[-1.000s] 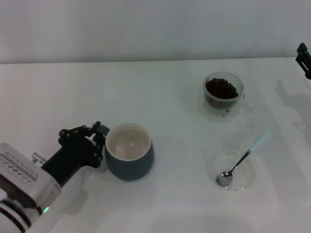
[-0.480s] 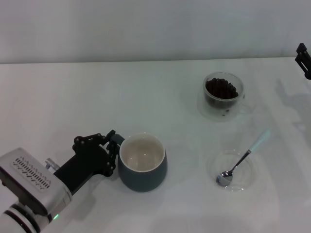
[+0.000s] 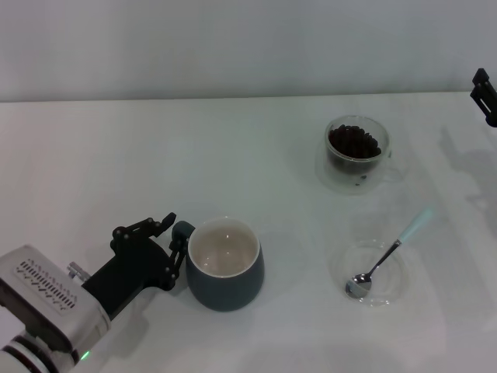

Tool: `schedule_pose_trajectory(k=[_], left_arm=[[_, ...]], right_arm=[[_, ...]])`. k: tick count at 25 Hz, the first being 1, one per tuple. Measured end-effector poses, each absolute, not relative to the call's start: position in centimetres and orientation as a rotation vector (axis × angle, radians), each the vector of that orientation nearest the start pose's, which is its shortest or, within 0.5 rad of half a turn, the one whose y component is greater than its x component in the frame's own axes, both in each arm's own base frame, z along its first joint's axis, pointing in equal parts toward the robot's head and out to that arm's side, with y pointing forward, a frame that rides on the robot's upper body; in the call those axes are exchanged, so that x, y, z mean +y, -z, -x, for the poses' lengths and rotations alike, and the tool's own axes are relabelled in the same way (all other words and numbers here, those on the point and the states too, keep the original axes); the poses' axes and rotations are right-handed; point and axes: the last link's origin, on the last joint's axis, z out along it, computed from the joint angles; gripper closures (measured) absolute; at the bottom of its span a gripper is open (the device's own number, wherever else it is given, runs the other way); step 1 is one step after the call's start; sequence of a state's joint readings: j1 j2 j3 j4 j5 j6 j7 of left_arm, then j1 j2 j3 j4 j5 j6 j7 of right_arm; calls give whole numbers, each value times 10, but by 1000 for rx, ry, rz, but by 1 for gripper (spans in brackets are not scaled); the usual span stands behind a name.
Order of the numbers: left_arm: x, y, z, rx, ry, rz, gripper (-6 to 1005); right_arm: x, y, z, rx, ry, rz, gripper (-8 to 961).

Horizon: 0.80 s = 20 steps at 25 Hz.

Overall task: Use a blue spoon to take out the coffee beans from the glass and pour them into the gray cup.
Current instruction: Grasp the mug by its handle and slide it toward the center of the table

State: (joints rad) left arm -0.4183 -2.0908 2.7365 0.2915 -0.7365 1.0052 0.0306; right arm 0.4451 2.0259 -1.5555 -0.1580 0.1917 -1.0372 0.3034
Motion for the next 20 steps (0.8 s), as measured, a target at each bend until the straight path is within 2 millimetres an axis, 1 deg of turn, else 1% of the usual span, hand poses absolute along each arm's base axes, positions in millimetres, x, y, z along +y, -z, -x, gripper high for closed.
schedule_pose_trajectory(k=[7,13,17,20], left_arm=[[279,117,292,-285,516,2204,740],[267,117,295,-317,538,2194,586],[255,114,299,-339,567,2166,424],[246,110,303,-355,588,2139,288]], right_arm=[[353,-37,-358,627,-668,1484,136],[353,-37,-357,627,-669,1483,136],[352,-38,-358,627,-674,1475,137],[352,-40,-357,656,-715,1460,137]])
